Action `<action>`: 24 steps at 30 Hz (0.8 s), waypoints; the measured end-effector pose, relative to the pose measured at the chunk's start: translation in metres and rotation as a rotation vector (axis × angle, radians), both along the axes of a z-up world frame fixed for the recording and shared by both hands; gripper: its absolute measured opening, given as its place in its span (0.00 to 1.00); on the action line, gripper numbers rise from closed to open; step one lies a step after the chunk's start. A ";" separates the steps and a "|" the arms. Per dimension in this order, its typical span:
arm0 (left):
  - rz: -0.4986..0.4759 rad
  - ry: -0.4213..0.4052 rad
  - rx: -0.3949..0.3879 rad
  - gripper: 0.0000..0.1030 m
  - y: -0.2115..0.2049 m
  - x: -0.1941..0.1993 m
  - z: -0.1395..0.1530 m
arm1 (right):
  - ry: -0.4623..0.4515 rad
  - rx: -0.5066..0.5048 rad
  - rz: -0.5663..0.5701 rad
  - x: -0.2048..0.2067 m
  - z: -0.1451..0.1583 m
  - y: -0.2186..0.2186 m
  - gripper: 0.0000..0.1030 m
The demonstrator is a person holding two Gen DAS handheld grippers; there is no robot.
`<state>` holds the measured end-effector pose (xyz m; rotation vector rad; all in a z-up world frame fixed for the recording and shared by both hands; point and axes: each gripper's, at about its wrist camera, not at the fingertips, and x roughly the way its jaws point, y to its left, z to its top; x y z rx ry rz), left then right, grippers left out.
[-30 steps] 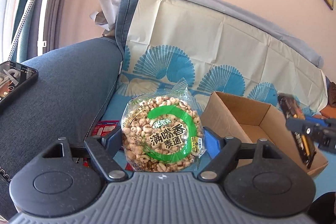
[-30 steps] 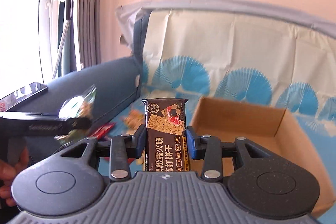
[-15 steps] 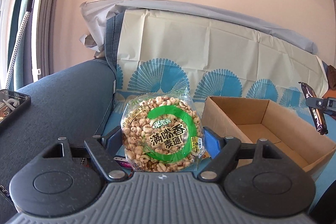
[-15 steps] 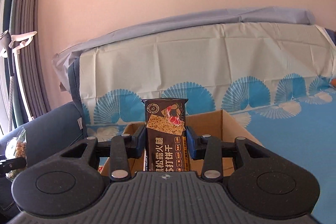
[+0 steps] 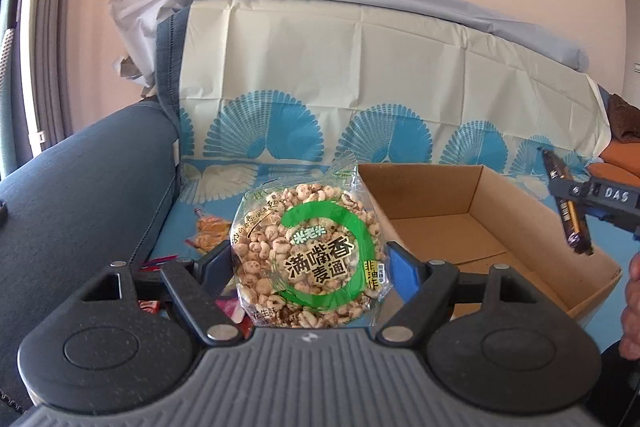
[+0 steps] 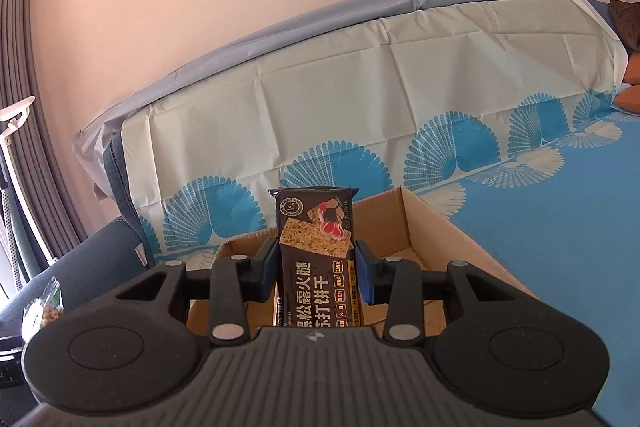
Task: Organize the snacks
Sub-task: 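Carry both packets over the cardboard box and release them inside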
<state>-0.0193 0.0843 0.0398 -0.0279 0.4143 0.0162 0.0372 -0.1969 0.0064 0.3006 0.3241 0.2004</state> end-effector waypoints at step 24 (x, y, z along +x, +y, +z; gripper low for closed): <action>-0.184 0.001 -0.006 0.84 -0.112 0.092 0.044 | 0.063 -0.027 -0.023 0.010 -0.006 0.005 0.41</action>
